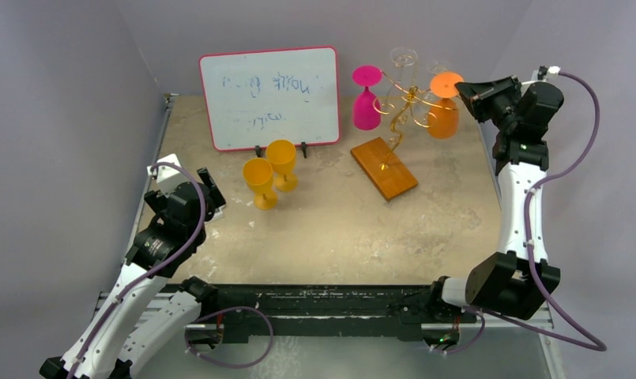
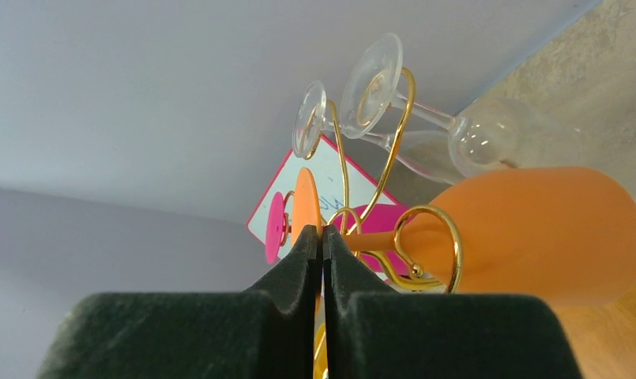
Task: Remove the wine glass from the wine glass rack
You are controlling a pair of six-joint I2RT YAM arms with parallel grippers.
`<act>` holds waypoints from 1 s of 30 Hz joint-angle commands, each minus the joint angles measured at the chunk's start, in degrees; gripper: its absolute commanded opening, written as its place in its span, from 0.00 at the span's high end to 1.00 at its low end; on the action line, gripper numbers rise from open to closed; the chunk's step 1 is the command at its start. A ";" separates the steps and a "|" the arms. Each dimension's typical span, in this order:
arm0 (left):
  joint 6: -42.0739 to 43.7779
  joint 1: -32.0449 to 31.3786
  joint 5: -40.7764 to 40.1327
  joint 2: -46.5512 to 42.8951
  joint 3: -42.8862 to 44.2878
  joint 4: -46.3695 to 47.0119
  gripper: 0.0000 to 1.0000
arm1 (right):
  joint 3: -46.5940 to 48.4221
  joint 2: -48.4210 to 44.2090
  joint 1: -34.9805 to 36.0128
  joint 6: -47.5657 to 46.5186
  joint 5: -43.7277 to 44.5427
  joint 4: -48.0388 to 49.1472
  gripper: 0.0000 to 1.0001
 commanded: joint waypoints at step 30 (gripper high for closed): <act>-1.12 0.22 -1.56 -0.47 0.25 1.68 0.07 | -3.95 -2.98 2.62 7.37 12.01 7.07 1.00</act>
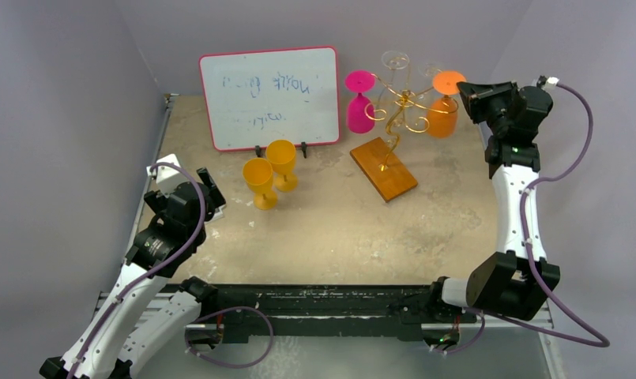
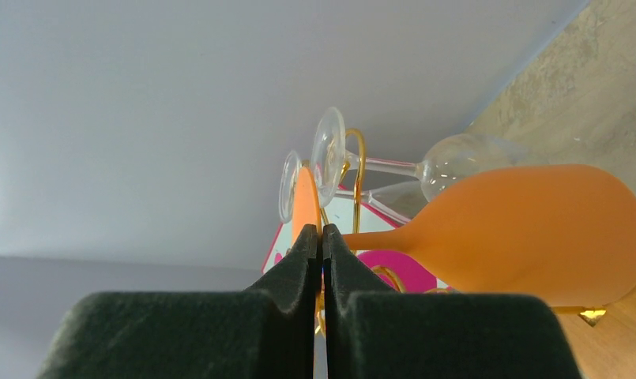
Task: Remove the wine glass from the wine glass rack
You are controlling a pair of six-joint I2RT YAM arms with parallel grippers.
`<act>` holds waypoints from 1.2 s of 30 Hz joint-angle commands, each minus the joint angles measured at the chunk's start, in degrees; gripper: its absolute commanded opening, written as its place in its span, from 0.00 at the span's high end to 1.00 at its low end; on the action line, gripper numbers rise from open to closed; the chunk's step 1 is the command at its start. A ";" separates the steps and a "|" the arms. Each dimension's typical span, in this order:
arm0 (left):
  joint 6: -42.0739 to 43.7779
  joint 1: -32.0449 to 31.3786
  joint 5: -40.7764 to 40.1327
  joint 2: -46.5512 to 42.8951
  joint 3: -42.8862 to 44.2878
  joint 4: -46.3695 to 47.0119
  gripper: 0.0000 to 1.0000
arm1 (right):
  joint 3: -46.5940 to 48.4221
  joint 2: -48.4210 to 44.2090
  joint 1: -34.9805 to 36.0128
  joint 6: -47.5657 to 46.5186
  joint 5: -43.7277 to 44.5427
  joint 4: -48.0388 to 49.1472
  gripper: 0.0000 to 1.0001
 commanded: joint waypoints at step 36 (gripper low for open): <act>-1.13 0.22 -1.24 -0.46 0.02 1.61 0.04 | -8.08 -22.39 0.13 -13.01 20.08 -8.62 1.00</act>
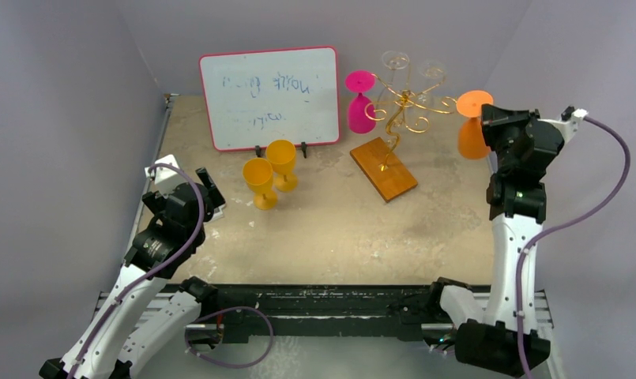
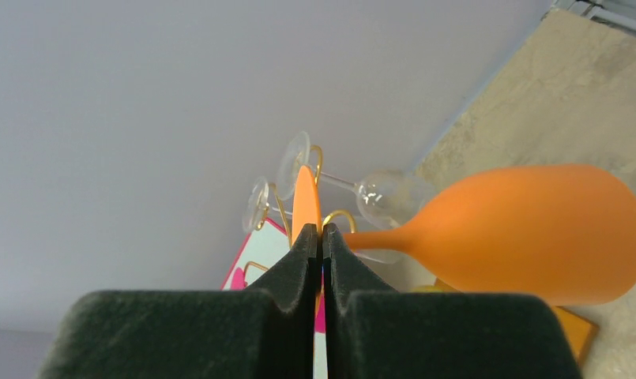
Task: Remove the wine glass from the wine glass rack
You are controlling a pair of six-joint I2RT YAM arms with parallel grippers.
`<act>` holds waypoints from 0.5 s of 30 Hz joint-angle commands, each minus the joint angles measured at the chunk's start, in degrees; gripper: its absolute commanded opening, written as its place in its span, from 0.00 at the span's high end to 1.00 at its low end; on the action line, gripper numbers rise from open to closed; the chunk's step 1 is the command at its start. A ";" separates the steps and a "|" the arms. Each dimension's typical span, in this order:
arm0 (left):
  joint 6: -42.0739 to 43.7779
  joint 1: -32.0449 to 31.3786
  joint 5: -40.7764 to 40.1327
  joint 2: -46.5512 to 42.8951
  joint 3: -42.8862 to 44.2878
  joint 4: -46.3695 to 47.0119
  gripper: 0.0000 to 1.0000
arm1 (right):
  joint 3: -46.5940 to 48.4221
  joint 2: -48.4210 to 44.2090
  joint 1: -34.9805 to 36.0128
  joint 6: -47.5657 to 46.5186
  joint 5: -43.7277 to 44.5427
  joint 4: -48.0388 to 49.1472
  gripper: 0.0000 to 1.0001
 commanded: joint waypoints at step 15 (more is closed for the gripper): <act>-1.31 0.22 -0.16 0.63 -0.02 1.65 0.04 | -15.66 -18.07 0.13 -10.82 -8.68 -9.26 1.00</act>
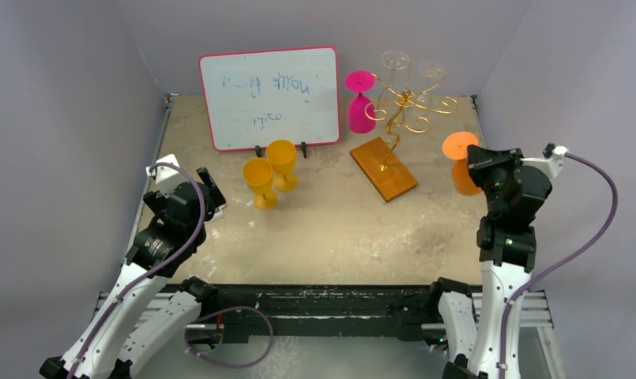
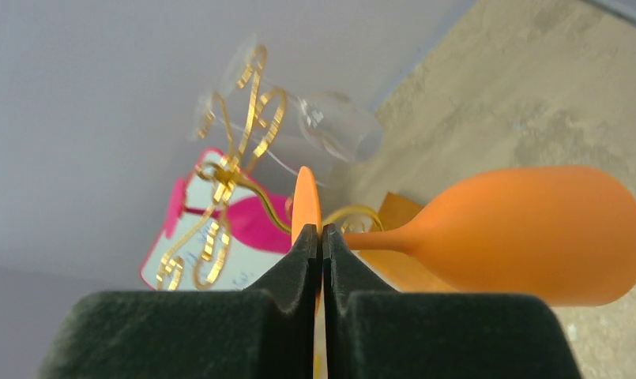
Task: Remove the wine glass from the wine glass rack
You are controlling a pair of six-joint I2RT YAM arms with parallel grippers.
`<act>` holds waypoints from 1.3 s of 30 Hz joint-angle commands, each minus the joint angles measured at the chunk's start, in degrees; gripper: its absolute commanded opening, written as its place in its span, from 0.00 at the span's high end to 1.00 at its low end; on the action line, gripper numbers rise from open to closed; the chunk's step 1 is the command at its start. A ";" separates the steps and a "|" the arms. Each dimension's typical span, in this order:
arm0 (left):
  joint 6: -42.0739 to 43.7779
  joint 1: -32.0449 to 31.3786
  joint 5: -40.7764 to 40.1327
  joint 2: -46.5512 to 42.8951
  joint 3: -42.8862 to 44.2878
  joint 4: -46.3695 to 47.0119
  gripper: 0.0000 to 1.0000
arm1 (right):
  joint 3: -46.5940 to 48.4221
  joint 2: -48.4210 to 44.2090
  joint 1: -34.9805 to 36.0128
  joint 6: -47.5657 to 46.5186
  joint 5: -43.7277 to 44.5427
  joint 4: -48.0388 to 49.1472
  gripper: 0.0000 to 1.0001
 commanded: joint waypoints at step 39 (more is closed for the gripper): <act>-10.82 -7.65 62.11 14.94 -1.30 30.34 0.12 | -27.77 0.77 33.43 -2.27 -35.12 32.74 1.00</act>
